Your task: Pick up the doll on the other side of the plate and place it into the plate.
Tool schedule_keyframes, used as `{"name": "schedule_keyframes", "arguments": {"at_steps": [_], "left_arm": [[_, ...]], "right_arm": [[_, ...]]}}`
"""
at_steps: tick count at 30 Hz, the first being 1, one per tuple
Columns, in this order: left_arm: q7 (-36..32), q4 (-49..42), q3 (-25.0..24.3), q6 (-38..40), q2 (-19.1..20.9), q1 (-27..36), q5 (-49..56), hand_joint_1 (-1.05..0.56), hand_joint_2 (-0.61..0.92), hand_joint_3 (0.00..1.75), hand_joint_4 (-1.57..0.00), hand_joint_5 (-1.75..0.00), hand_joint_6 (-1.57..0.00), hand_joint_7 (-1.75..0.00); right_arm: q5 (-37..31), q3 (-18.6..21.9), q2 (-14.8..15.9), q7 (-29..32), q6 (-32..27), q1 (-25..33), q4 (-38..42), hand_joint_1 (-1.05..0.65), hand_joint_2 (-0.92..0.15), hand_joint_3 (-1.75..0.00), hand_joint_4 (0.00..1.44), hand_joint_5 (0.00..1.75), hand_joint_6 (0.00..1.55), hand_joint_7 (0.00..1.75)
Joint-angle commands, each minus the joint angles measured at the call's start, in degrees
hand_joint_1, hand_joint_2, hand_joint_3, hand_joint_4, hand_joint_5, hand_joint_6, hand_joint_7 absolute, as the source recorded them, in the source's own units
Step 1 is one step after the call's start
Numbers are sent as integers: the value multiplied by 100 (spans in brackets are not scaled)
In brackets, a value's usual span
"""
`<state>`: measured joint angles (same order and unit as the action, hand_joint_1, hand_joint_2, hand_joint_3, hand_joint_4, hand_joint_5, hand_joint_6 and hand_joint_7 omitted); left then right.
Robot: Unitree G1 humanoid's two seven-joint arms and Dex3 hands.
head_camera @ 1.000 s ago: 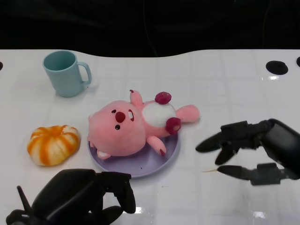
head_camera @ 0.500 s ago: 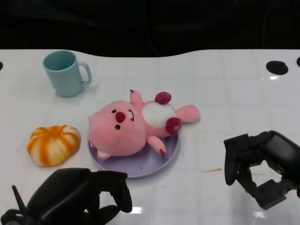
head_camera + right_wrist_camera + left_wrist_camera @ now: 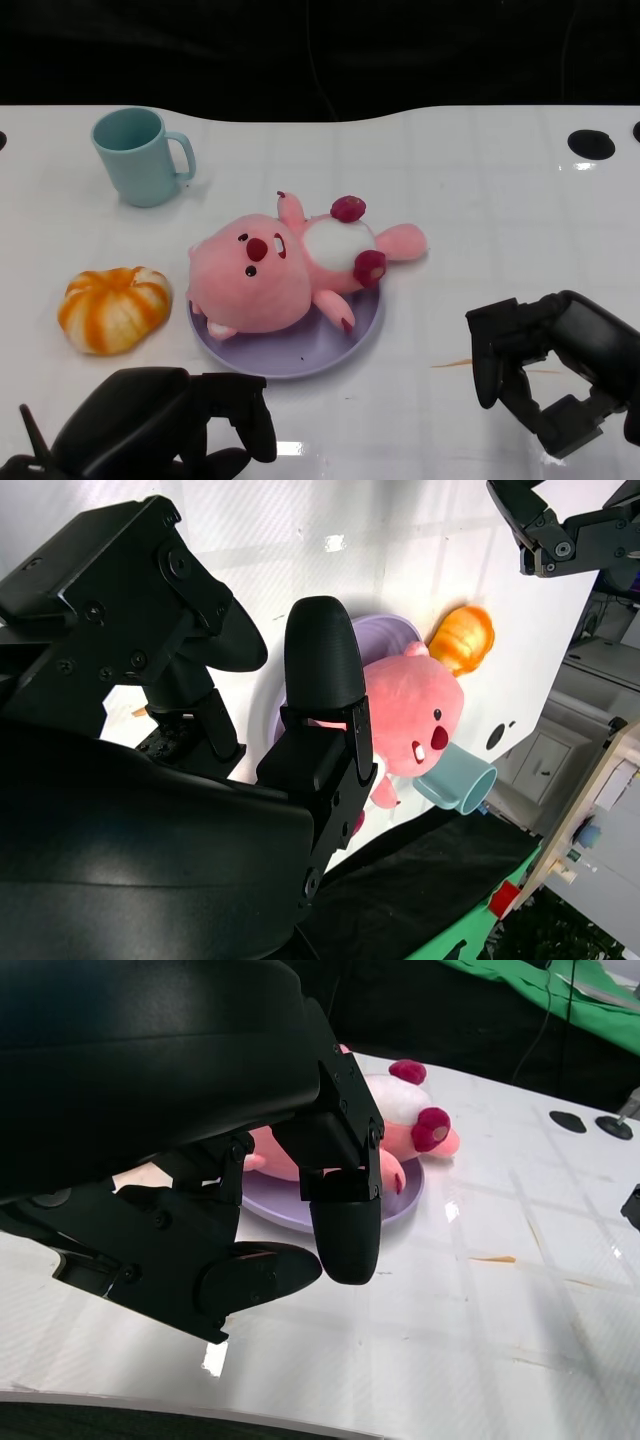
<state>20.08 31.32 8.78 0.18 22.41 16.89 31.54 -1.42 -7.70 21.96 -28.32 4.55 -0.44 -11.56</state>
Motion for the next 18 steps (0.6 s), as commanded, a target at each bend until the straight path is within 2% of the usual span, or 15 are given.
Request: {"name": "schedule_keyframes", "arguments": {"at_steps": [1,18], "left_arm": [[3,-8,-81,-48,118,-1,-54,-23,74,63,-71,-144,-74,-111],[-25,-24,-97,-94,125,32,-137,-21,75,61,-71,-146,-74,-113]], "right_arm": [[7,-9,4,-4,-14,-28,1,-1,-29,-147,90,175,84,147],[-182,-12,7,60,132,-78,60,-2,-29,-146,88,174,83,142]]}}
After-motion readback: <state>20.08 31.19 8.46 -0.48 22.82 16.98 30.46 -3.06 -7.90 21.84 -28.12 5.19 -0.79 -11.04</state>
